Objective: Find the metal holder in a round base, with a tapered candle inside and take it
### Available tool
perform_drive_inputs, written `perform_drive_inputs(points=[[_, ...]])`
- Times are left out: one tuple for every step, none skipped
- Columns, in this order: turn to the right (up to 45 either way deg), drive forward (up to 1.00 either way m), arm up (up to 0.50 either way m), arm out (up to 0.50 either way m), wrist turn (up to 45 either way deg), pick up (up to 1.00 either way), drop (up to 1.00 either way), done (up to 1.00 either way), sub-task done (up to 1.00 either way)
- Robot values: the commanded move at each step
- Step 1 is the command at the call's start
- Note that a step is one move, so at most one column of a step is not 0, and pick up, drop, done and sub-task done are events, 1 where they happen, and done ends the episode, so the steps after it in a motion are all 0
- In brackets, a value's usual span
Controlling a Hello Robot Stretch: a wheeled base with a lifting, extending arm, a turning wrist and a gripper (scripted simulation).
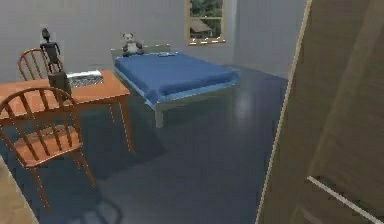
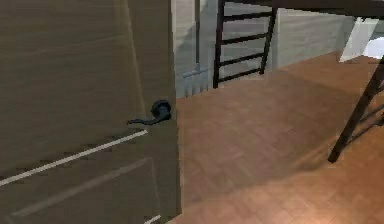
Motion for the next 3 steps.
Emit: perform_drive_inputs(points=[[0.0, 1.00, 0.00, 0.00, 0.0, 0.00, 0.00, 0.00, 0.00], [6.0, 0.00, 0.00, 0.00, 0.0, 0.00, 0.00, 0.00, 0.00], [0.0, 0.05, 0.00, 0.00, 0.0, 0.00, 0.00, 0.00, 0.00]])
